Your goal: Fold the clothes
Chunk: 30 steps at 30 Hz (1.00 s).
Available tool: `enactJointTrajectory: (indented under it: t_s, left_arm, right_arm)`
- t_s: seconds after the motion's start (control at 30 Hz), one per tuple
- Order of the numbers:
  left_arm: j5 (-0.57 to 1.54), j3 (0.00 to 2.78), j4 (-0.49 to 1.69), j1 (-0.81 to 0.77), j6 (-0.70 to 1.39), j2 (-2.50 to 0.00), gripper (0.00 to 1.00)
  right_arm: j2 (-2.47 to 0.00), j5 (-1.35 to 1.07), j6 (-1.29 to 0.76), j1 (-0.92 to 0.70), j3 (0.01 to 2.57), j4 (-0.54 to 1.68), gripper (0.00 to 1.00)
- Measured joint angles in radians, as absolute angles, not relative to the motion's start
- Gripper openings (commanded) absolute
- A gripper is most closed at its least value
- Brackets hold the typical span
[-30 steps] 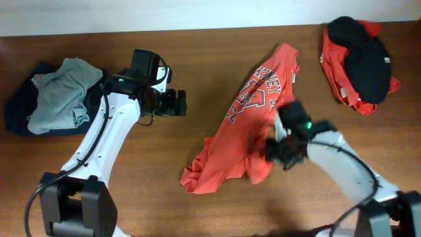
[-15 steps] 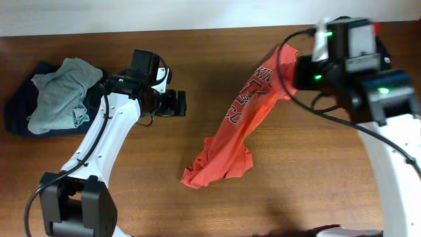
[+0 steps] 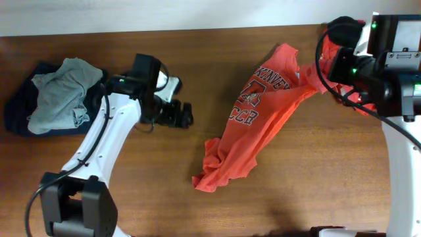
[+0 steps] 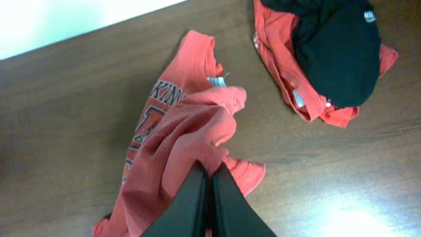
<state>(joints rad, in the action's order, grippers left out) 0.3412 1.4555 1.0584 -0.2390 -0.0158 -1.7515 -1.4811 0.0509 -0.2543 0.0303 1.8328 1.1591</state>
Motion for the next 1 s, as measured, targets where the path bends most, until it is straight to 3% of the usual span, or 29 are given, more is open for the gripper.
enactJointTrajectory:
  t_s: [0.23, 0.6, 1.0]
  left_arm:
    - [0.409, 1.456, 1.105, -0.348, -0.157, -1.704, 0.98]
    - [0.388, 1.459, 1.066, -0.468, -0.195, -1.376, 0.99]
    - [0.17, 1.459, 0.933, -0.714, -0.073, -1.502, 0.97]
  right_arm:
    - [-1.526, 0.028, -0.253, 0.03, 1.832, 0.975, 0.04]
    - [-1.548, 0.026, -0.264, 0.031, 1.832, 0.677, 0.04]
    - [-1.637, 0.026, -0.284, 0.035, 1.832, 0.679, 0.04]
